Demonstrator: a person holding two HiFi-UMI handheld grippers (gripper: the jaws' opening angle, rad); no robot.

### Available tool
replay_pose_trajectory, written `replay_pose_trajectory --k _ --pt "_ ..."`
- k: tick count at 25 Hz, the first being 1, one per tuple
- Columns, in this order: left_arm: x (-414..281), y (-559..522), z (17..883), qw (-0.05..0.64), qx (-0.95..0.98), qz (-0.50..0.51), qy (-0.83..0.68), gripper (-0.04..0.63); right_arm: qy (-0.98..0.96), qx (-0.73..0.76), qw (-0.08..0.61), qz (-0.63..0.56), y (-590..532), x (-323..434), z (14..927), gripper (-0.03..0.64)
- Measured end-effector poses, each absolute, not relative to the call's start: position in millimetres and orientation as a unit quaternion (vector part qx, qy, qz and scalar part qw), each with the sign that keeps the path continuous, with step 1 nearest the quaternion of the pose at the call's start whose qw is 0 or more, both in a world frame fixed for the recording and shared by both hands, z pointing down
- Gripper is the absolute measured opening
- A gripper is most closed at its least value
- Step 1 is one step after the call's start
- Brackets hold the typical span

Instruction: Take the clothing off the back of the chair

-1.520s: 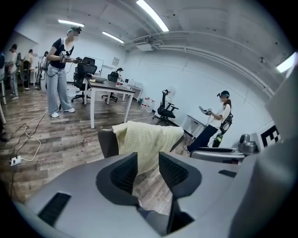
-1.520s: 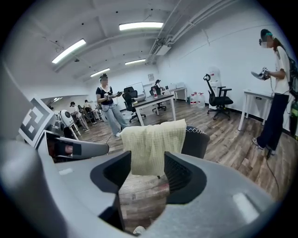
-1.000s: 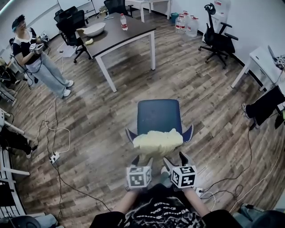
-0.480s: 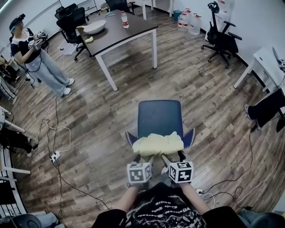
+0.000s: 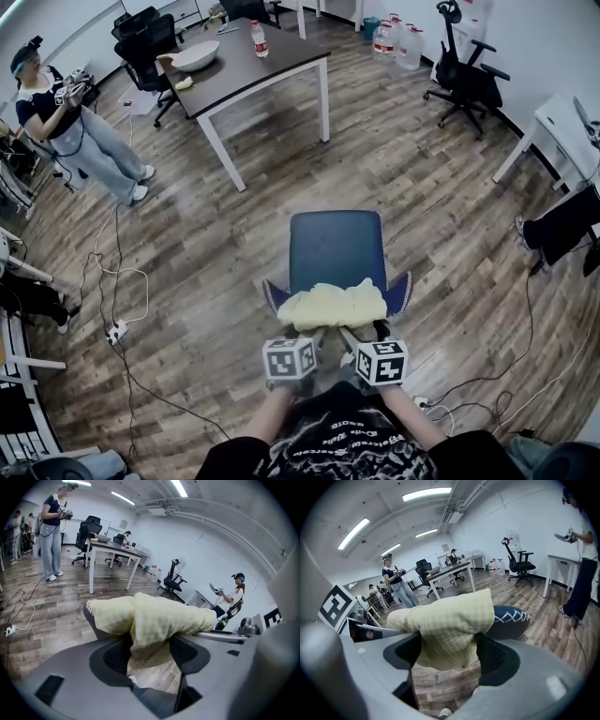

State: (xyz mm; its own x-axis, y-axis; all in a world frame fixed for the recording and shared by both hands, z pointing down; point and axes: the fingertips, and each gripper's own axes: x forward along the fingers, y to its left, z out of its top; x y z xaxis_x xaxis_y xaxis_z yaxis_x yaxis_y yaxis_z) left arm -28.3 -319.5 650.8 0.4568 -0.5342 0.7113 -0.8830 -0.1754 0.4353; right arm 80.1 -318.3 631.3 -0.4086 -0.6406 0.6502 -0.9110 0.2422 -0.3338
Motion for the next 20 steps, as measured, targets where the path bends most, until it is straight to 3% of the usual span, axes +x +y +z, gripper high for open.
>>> replay_pose_trajectory --k 6,13,20 --pt "-13.5 -321.5 649.1 0.438 0.742 0.192 -0.470 0.187 -0.771 0.477 0.173 0.386 -318.1 73.3 634.7 0.297" --pt "-10.6 -316.3 648.4 0.446 0.749 0.194 -0.450 0.122 -0.803 0.443 0.204 0.343 -312.2 54.2 628.4 0.091" --pt "-10.7 -305.0 644.3 0.432 0.759 0.193 -0.446 0.074 -0.814 0.416 0.194 0.355 -305.0 51.7 625.1 0.064"
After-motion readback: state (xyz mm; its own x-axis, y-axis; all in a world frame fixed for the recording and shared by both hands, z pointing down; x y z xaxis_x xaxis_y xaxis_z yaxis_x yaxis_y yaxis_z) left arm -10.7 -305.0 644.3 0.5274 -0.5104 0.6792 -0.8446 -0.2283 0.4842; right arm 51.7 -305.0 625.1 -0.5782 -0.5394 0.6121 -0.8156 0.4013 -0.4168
